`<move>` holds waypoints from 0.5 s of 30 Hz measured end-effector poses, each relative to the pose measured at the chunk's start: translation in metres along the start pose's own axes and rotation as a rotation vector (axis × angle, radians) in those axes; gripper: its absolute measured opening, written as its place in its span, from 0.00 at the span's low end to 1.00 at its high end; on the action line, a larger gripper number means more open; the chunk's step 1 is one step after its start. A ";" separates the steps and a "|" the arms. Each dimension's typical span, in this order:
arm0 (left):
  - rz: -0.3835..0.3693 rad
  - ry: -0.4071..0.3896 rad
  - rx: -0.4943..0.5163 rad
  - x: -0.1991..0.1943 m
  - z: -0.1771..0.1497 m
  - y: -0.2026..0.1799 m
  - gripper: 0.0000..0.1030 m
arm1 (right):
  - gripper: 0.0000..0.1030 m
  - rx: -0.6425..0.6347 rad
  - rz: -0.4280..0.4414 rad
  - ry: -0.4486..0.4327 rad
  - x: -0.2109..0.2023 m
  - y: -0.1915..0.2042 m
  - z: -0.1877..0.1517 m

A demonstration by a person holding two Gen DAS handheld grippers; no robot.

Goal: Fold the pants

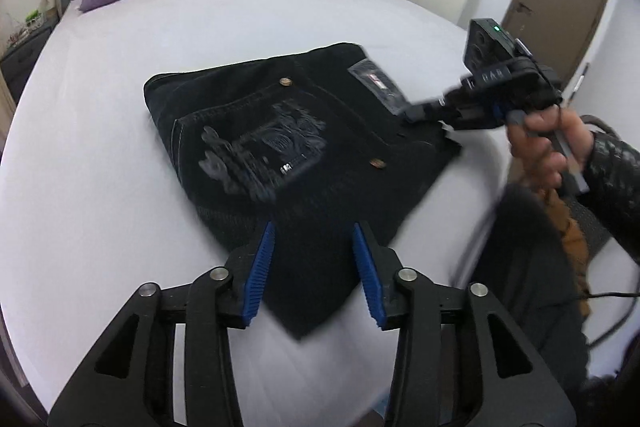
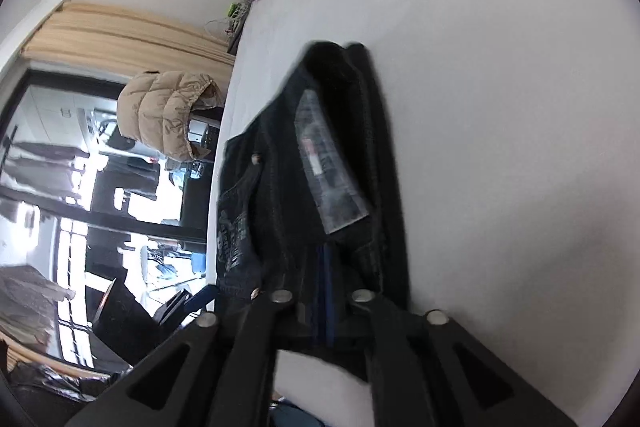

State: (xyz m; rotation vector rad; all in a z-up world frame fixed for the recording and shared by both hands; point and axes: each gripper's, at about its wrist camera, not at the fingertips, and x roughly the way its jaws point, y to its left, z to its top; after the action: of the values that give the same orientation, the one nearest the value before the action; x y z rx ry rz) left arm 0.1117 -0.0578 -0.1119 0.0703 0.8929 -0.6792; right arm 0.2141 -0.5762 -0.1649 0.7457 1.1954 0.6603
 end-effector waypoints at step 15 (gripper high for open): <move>-0.175 0.115 -0.474 0.061 0.050 0.109 0.84 | 0.68 0.026 -0.092 0.032 0.009 -0.012 0.046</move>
State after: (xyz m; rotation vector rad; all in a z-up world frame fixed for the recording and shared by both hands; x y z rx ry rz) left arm 0.2353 -0.0200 -0.1487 -0.3993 1.1605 -0.6135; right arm 0.2620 -0.5840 -0.1708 0.7001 1.2624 0.5838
